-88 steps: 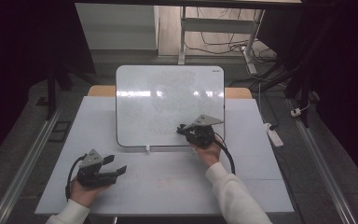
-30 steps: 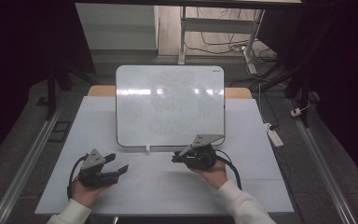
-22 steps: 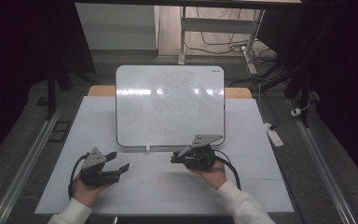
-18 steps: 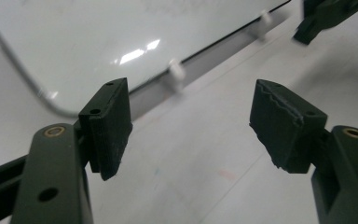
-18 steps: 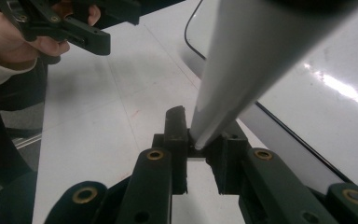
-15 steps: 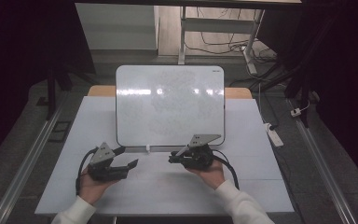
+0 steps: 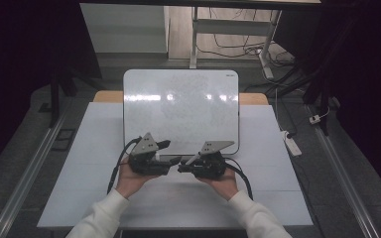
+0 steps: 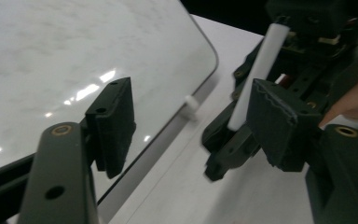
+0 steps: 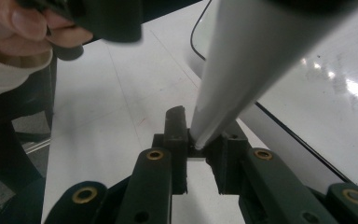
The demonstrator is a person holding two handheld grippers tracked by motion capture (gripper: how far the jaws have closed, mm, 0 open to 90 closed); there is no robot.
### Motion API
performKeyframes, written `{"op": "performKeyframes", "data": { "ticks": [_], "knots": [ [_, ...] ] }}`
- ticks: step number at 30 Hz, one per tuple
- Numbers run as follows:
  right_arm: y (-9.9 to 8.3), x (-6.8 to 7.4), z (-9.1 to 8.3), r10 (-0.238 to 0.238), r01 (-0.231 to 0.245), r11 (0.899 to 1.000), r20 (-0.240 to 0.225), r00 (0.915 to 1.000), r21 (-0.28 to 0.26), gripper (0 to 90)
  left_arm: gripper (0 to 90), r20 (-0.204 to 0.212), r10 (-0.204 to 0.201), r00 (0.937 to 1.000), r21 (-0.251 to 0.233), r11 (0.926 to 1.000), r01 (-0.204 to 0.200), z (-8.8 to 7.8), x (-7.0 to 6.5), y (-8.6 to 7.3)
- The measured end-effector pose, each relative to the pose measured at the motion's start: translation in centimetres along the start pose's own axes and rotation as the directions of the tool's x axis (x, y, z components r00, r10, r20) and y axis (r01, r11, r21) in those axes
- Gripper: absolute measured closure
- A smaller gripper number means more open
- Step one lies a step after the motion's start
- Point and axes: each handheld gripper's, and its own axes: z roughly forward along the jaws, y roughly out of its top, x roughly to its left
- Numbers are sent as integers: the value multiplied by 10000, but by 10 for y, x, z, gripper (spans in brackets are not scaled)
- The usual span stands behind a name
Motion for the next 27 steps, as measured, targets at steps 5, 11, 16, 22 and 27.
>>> {"op": "performKeyframes", "data": {
  "ticks": [5,11,16,22,27],
  "knots": [
    [-1,-2,1,78,-77,9999,-53,10000,76,781,376,565,279,9980,106,9995,-286,17,-8,8],
    [-2,-2,2,136,-135,9999,-118,9998,86,781,467,1197,587,9911,126,9981,-606,27,-14,12],
    [-2,-2,3,232,-230,9997,-216,9995,97,781,651,1571,758,9847,226,9965,-804,33,-17,14],
    [-2,-1,3,251,-248,9996,-273,9993,93,780,796,1586,1080,9814,227,9933,-1130,34,-18,14],
    [-2,0,4,327,-322,9994,-423,9986,126,775,820,1366,1235,9829,257,9914,-1281,31,-16,14]
  ]
}}
